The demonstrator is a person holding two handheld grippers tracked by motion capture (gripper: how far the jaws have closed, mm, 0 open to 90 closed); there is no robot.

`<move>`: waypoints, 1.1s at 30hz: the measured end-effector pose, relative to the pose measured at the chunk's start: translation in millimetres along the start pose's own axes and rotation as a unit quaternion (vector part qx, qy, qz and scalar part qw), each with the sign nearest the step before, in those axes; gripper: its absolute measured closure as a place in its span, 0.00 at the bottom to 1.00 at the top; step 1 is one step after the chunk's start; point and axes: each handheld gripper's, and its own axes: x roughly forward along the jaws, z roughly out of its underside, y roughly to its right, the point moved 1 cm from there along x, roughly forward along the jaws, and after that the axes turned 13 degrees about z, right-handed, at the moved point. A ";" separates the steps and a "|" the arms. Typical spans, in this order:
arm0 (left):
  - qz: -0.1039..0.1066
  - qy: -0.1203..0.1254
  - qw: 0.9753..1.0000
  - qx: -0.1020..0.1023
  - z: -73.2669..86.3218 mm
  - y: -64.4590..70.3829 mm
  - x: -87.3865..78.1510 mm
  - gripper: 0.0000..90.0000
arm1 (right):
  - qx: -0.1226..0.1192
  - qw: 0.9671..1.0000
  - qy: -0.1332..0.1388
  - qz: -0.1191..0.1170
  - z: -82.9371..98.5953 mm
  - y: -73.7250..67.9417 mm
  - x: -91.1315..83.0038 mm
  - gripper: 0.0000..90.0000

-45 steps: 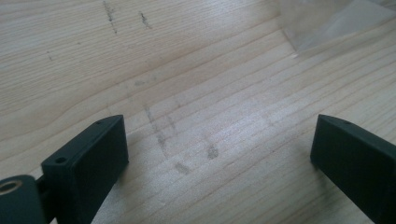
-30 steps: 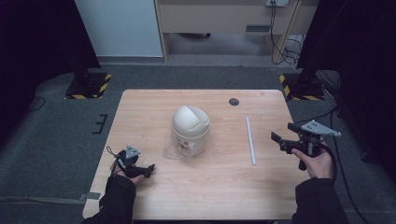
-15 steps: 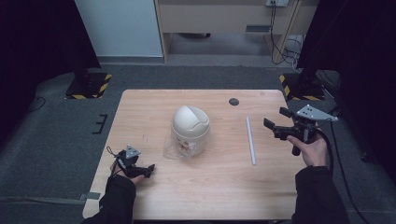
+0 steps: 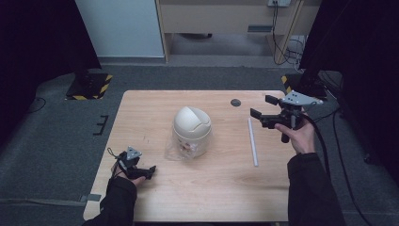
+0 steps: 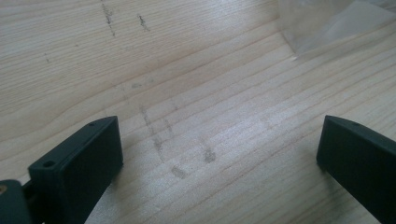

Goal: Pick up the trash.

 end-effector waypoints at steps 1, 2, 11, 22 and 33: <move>0.000 0.000 1.000 0.000 0.0 0.0 0.0 0.00 | 0.000 1.000 0.000 0.000 0.0 0.0 0.0 0.16; 0.000 0.000 1.000 0.000 0.0 0.0 0.0 0.00 | 0.001 1.000 0.001 -0.004 -4.9 -3.2 4.2 0.16; 0.000 0.000 1.000 0.000 0.0 0.0 0.0 0.00 | -0.008 1.000 -0.004 -0.030 -24.6 -21.5 21.7 0.16; 0.000 0.000 1.000 0.000 0.0 0.0 0.0 0.00 | -0.025 0.998 -0.007 -0.057 -37.3 -46.9 43.9 0.16; 0.000 0.000 1.000 0.000 0.0 0.0 0.0 0.00 | -0.038 0.994 -0.015 -0.097 -37.5 -75.8 69.8 0.17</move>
